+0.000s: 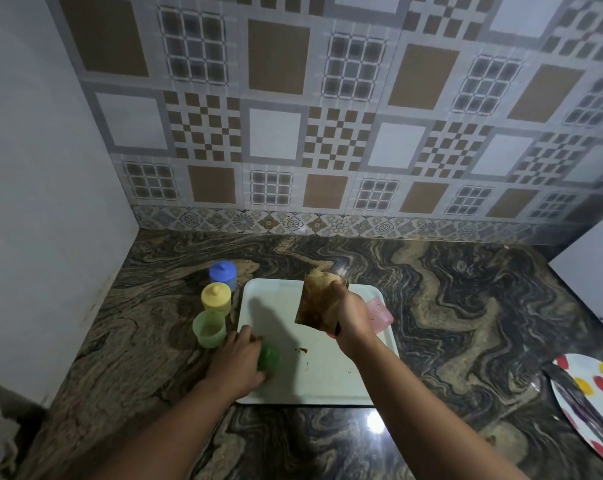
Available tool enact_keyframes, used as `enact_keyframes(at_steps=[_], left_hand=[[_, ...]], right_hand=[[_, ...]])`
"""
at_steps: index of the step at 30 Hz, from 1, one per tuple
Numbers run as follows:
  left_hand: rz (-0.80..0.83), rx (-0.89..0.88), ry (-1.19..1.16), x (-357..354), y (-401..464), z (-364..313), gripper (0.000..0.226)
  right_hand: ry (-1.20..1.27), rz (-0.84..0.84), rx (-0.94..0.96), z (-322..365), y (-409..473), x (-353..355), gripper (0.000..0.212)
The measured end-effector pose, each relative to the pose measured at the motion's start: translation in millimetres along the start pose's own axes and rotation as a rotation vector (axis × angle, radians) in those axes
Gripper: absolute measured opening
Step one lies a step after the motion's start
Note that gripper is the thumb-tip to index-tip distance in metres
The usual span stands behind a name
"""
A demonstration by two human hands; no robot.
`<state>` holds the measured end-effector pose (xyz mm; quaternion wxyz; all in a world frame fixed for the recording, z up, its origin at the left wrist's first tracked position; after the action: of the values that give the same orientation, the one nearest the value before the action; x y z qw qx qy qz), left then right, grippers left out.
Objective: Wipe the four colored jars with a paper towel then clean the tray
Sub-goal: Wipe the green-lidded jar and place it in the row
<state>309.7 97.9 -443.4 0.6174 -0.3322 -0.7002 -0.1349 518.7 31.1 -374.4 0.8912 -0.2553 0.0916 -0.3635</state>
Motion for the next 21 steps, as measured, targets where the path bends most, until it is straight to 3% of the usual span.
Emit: enact_keyframes(at_steps=[6, 12, 16, 21], left_hand=[[-0.061, 0.039, -0.169, 8, -3, 3, 0.06], [-0.16, 0.312, -1.152, 32, -7, 2, 0.058], [-0.191, 0.377, -1.548, 34, -4, -11, 0.068], [-0.08, 0.374, -2.001, 42, -11, -35, 0.063]], right_hand=[[-0.112, 0.01, 0.064, 0, -13, 10, 0.019], [-0.178, 0.201, 0.183, -17, -42, -17, 0.041], [-0.158, 0.335, 0.278, -29, -47, -45, 0.04], [-0.128, 0.284, 0.328, -20, -45, -42, 0.033]])
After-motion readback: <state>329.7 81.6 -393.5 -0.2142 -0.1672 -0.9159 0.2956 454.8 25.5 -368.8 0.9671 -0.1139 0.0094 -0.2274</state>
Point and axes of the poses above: each hand's wrist, its own y-axis towards the middle knuckle, its own x-axis out of the back of the hand, z = x × y, the point moved 10 cm from there along y, towards the middle knuckle, and after that the axes turned 1 degree about -y, right-handed, at the moved point
